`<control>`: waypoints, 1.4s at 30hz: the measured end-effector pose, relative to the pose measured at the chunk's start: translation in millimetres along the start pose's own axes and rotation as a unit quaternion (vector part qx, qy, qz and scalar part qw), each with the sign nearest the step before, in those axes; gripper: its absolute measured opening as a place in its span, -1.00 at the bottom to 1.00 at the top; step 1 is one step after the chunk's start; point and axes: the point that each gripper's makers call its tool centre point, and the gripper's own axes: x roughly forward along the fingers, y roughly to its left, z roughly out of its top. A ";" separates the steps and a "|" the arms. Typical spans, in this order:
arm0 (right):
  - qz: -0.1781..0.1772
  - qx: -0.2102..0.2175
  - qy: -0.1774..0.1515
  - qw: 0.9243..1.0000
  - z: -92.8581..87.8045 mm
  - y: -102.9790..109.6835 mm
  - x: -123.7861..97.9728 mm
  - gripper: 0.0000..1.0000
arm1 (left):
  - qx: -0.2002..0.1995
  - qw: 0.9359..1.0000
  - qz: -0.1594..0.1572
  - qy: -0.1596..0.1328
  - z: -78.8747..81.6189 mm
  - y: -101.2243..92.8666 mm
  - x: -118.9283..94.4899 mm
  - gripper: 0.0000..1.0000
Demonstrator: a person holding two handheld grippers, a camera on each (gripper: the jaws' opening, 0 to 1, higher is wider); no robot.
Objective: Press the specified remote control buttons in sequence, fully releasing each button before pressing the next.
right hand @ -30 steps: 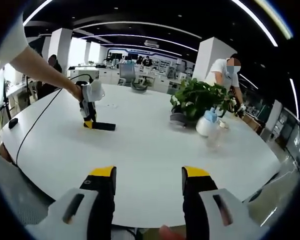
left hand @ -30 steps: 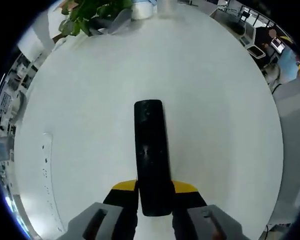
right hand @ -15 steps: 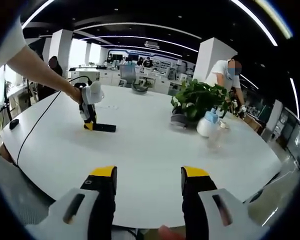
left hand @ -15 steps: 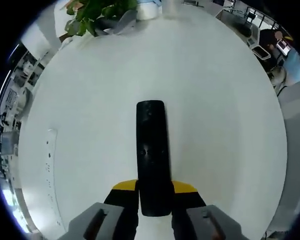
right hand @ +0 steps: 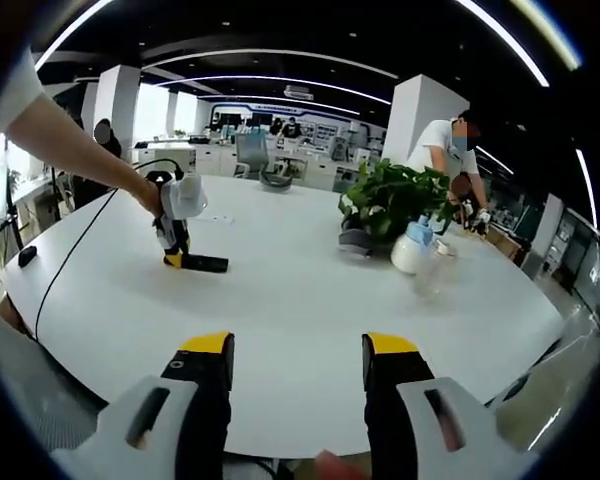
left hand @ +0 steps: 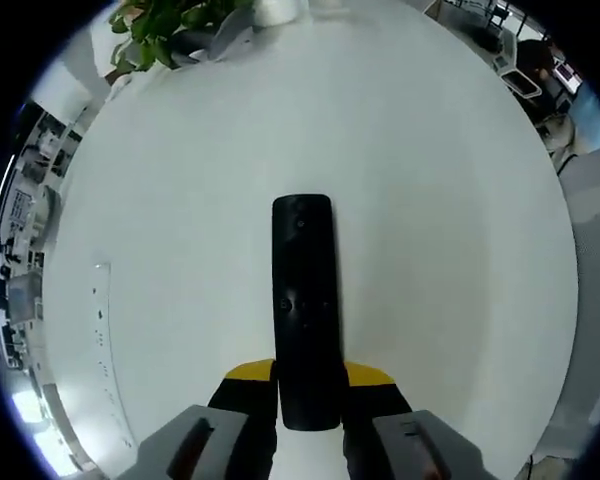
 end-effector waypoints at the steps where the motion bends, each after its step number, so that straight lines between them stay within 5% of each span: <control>1: 0.000 -0.001 0.000 1.000 -0.1 0.0 0.2 0.08 | -0.004 1.000 0.000 -0.001 -0.4 0.3 0.1 -0.55; 7: 0.001 -0.005 0.001 1.000 0.3 0.8 0.9 0.08 | -0.024 1.000 -0.004 -0.006 -3.4 -5.4 -0.7 -0.55; 24: 0.007 -0.017 0.008 1.000 -1.8 4.7 1.5 0.06 | 0.021 1.000 -0.005 0.015 -7.8 -27.5 1.8 -0.55; 42: 0.016 -0.021 0.004 1.000 -0.3 9.4 0.0 0.02 | 0.003 1.000 -0.026 -0.012 -14.2 -58.8 -1.2 -0.54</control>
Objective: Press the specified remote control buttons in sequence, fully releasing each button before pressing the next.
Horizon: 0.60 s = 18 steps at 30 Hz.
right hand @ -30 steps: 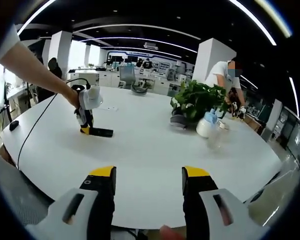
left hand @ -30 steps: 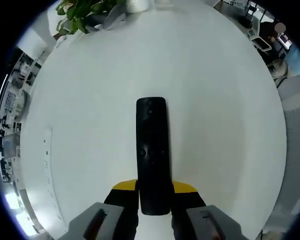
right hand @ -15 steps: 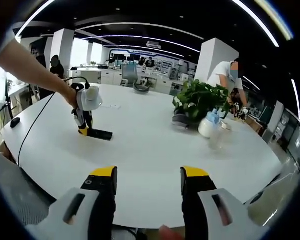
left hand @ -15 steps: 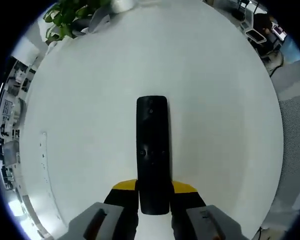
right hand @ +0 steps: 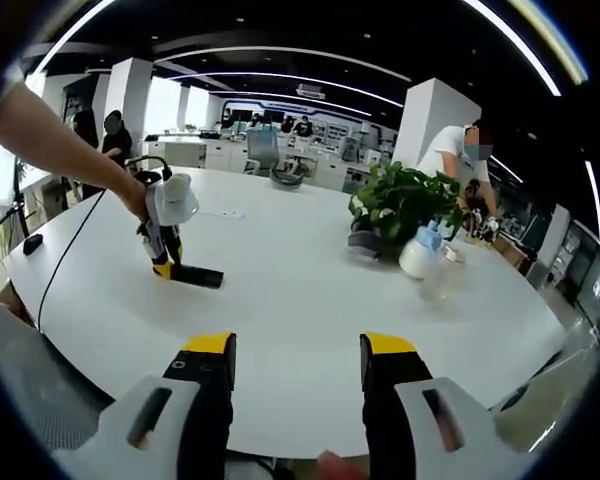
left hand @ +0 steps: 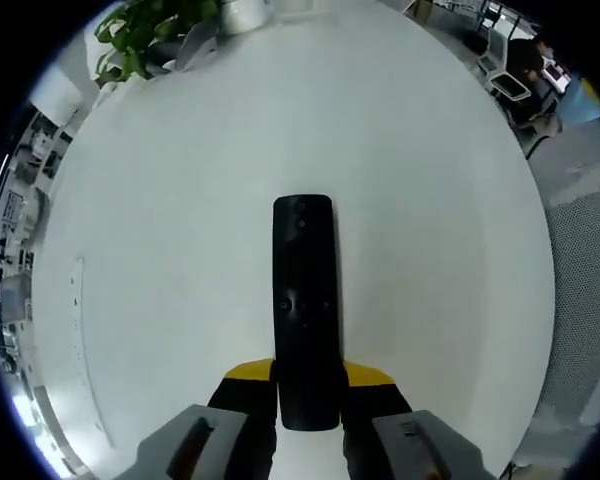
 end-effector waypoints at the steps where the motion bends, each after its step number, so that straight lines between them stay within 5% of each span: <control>1: 0.000 0.001 0.000 1.000 0.1 -0.1 -0.2 0.03 | 0.004 1.000 0.000 0.000 0.2 -1.0 0.1 -0.54; 18: 0.011 0.005 -0.003 1.000 1.5 2.2 1.0 0.04 | 0.016 1.000 -0.004 0.009 0.5 -12.2 -0.5 -0.54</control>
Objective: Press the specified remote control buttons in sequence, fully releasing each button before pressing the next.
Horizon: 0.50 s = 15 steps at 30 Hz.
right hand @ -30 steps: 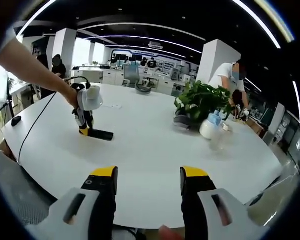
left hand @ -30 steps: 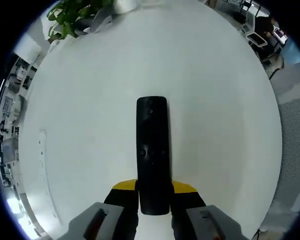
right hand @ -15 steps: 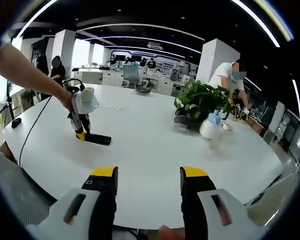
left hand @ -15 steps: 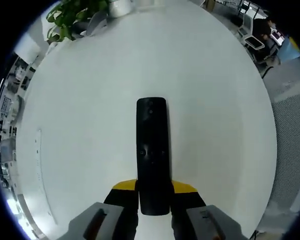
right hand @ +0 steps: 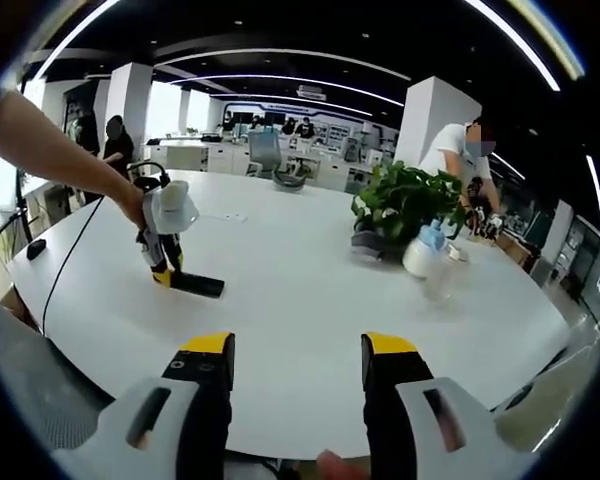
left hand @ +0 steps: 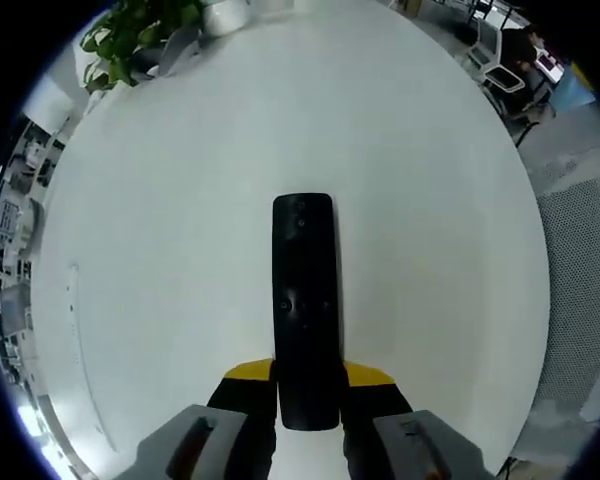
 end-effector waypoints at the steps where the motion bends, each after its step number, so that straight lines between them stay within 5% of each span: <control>1: 0.001 -0.002 0.001 1.000 -0.4 0.4 0.3 0.04 | -0.001 1.000 0.000 -0.002 -0.2 -0.5 0.0 -0.54; 15: 0.006 -0.005 0.003 1.000 -1.7 2.5 0.4 0.02 | 0.002 1.000 0.001 -0.010 0.0 -17.5 -0.8 -0.54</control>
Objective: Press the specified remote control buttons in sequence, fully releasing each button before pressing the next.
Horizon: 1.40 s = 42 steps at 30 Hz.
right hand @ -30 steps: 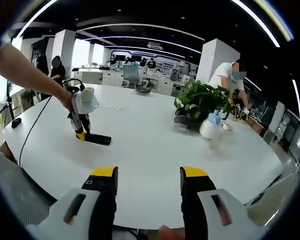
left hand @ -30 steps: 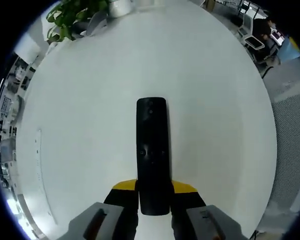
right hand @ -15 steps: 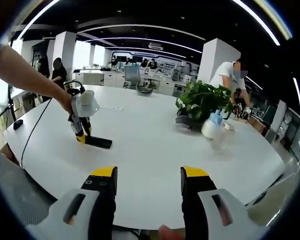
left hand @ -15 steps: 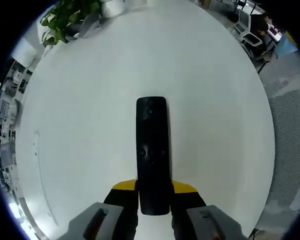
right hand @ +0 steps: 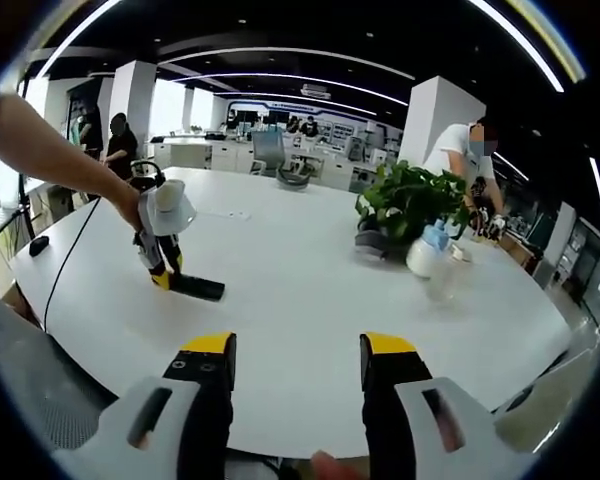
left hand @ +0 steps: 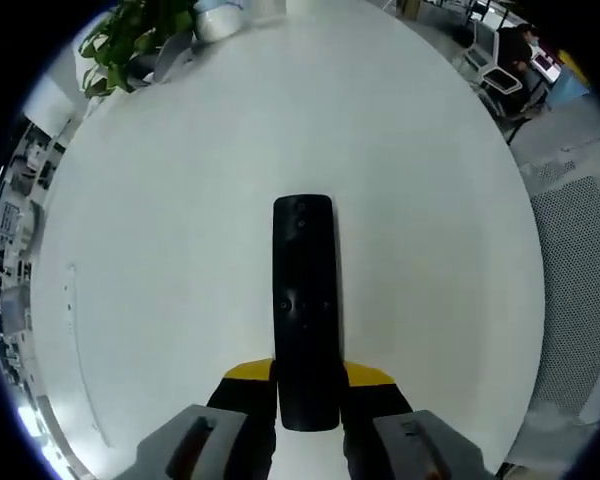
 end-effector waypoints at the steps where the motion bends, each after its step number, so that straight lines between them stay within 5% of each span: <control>1: 0.000 0.000 0.000 1.000 0.0 -0.1 0.0 0.02 | 0.000 1.000 0.000 0.001 0.0 -2.3 -0.1 -0.54; 42: -0.007 0.002 -0.014 1.000 2.6 -3.0 -5.0 -0.04 | -0.020 1.000 0.000 -0.002 -1.0 -41.3 -2.2 -0.53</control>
